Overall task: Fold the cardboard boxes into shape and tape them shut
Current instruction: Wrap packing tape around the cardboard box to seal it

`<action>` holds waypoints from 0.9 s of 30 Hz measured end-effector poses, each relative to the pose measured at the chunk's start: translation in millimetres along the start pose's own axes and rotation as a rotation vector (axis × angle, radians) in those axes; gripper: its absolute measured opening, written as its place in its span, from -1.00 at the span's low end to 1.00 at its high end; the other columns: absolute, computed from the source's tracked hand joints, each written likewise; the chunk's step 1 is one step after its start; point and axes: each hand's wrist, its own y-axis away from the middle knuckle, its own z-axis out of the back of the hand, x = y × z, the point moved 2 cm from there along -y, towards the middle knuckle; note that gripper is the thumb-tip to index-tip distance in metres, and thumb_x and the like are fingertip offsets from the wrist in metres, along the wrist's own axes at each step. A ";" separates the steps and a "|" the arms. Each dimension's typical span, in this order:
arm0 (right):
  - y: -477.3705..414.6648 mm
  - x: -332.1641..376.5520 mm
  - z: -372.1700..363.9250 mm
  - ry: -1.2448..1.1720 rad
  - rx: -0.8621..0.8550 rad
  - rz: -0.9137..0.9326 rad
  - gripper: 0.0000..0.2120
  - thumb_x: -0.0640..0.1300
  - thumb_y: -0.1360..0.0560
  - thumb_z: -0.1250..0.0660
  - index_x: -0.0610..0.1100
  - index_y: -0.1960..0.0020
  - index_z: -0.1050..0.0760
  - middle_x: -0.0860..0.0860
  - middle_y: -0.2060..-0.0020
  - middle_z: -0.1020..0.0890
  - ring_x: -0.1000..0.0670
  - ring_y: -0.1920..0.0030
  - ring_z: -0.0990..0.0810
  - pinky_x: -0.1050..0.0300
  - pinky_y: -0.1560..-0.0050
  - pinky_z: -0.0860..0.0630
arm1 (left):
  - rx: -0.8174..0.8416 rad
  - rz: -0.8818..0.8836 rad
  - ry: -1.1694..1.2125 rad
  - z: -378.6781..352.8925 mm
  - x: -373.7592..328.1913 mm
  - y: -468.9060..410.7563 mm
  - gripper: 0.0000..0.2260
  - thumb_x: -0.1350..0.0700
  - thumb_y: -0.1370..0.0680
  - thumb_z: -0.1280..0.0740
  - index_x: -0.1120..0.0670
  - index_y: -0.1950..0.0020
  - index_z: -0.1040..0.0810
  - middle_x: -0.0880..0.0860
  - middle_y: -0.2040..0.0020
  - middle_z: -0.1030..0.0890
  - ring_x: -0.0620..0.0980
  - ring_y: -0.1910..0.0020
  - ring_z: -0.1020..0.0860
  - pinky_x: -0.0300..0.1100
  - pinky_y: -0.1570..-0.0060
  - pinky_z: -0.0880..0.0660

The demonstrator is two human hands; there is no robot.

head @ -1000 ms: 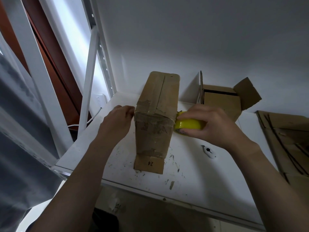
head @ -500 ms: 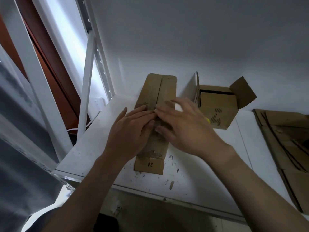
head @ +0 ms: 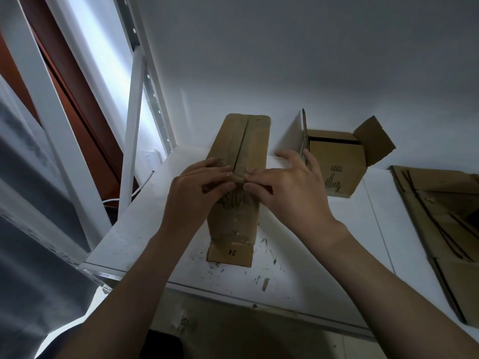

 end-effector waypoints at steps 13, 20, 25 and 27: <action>-0.9 -3.6 -6.6 -0.020 0.030 0.000 -0.70 0.10 -0.54 -0.41 0.21 -0.27 -0.61 0.18 -0.15 -0.69 -0.14 -0.38 -0.45 -0.15 -0.35 -0.30 | 0.075 0.049 0.131 7.0 18.9 -3.5 -0.63 -0.01 -0.51 -0.39 -0.01 -0.31 -0.54 -0.11 -0.29 -0.57 -0.10 -0.33 -0.53 -0.22 -0.37 -0.43; -1.8 -5.5 -5.4 -0.005 0.097 0.034 -0.65 0.09 -0.59 -0.34 0.27 -0.36 -0.51 0.26 -0.25 -0.62 -0.10 -0.45 -0.36 -0.16 -0.40 -0.23 | 0.190 0.117 0.213 13.4 34.4 1.9 -0.55 0.00 -0.59 -0.27 -0.08 -0.48 -0.35 -0.23 -0.40 -0.45 -0.31 -0.38 -0.43 -0.28 -0.39 -0.39; -1.1 -9.1 -7.2 -0.041 0.069 0.029 -0.66 0.07 -0.57 -0.37 0.27 -0.33 -0.53 0.25 -0.21 -0.64 -0.11 -0.43 -0.39 -0.15 -0.37 -0.25 | -0.105 0.346 0.236 17.5 36.6 11.5 -0.63 0.01 -0.51 -0.47 -0.06 -0.31 -0.60 -0.23 -0.15 -0.63 -0.35 -0.07 -0.61 -0.40 -0.08 -0.53; -0.5 -9.5 -8.4 -0.041 0.059 0.030 -0.66 0.07 -0.56 -0.38 0.27 -0.32 -0.54 0.24 -0.19 -0.65 -0.12 -0.41 -0.41 -0.15 -0.35 -0.27 | -0.191 0.363 0.142 18.8 36.3 18.1 -0.74 -0.03 -0.48 -0.49 -0.05 -0.16 -0.68 -0.28 0.08 -0.65 -0.37 0.08 -0.63 -0.40 0.02 -0.54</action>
